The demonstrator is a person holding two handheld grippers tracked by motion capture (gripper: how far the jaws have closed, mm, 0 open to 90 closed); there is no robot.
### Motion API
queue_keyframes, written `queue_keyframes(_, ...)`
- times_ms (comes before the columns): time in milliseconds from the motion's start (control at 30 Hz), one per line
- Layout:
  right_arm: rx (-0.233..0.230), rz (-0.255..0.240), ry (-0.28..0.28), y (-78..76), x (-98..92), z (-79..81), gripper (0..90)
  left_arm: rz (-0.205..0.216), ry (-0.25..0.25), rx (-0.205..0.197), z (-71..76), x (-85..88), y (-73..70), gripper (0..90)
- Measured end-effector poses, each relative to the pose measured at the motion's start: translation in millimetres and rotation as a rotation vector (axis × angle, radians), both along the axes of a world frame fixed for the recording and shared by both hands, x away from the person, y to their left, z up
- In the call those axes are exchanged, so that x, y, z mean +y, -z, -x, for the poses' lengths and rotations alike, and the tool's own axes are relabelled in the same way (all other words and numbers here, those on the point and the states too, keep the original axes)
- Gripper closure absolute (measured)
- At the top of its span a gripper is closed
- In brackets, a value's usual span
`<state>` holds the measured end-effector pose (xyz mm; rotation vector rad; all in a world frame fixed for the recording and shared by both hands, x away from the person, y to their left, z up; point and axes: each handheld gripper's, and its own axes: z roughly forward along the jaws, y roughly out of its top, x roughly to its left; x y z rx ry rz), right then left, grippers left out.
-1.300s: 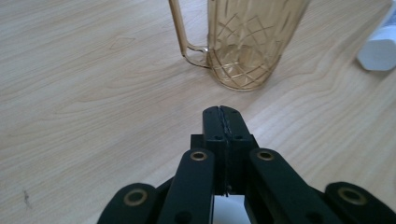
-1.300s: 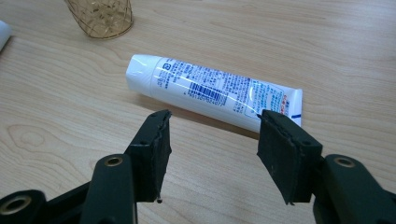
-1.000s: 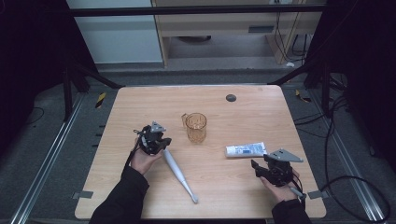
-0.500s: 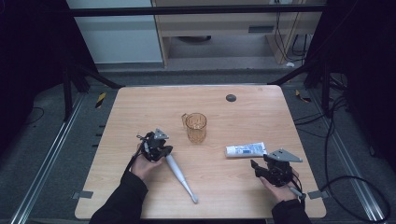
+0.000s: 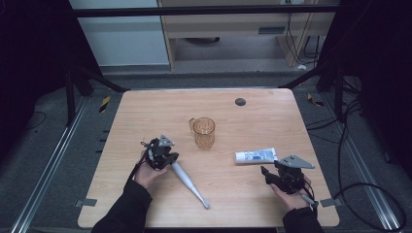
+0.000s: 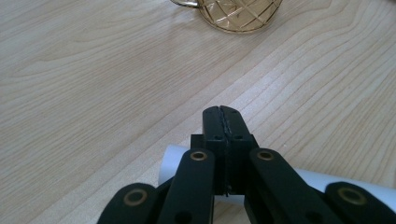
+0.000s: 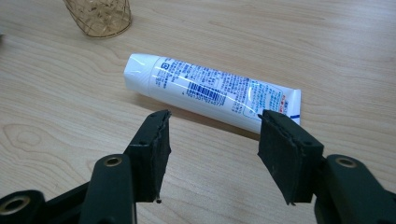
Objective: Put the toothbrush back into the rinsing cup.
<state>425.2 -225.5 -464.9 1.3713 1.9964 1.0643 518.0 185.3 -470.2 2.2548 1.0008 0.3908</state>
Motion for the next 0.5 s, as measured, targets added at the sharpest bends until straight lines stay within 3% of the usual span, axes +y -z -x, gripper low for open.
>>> queue_keyframes(500, -0.004, -0.001, 0.003, -0.9, -0.9, 0.4, 43.4, -0.003, 0.001, 0.003, 9.6, 4.3, 1.9, 89.7)
